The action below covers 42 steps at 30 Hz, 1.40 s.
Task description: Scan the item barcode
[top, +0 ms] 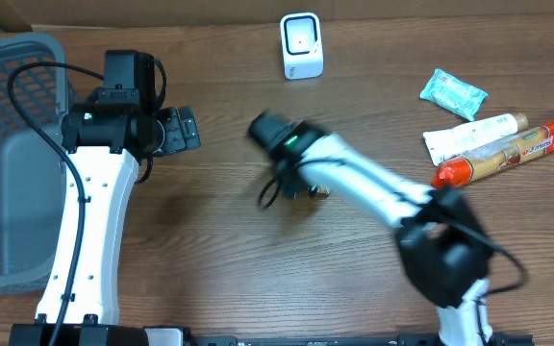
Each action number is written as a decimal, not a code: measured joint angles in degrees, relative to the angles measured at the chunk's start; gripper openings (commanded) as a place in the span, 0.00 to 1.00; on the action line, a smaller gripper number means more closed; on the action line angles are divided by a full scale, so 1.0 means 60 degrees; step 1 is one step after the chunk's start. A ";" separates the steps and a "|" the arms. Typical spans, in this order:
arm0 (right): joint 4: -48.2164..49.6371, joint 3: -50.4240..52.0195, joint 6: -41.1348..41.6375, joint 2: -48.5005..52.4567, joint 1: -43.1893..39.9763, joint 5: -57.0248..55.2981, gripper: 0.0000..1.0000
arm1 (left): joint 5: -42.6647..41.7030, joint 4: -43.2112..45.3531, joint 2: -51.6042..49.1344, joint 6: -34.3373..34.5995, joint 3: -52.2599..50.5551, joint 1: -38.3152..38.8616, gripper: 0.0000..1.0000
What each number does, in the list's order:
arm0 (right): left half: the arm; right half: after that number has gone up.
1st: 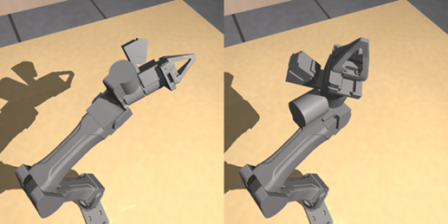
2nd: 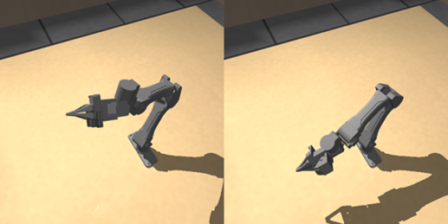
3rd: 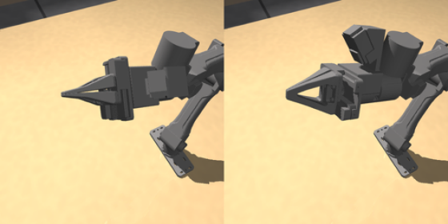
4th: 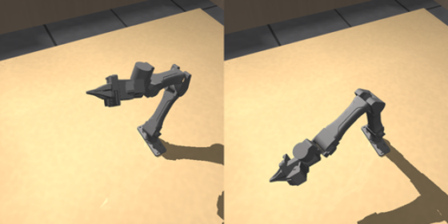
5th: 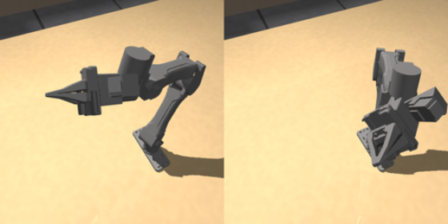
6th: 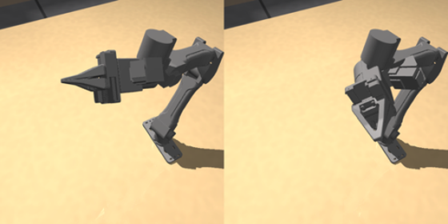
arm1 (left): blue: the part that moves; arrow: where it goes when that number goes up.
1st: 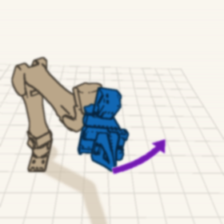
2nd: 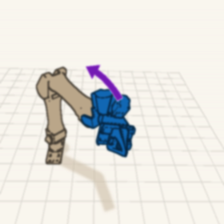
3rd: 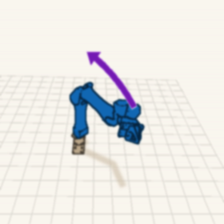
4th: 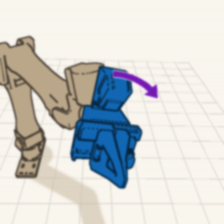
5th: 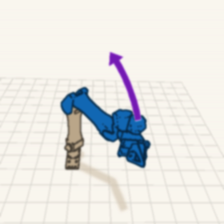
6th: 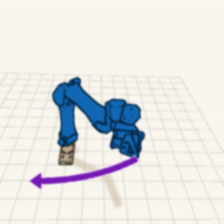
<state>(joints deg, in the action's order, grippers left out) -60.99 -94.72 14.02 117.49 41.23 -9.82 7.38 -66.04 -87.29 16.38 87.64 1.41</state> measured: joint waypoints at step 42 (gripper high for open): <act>0.2167 0.2732 -0.4557 -0.0106 -0.2983 0.5683 0.17 | 0.0000 0.0004 0.0000 0.0000 0.0000 0.0000 1.00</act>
<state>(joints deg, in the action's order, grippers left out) -47.99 -78.32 -13.32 116.86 23.33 24.27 7.38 -66.02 -87.29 16.38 87.64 1.41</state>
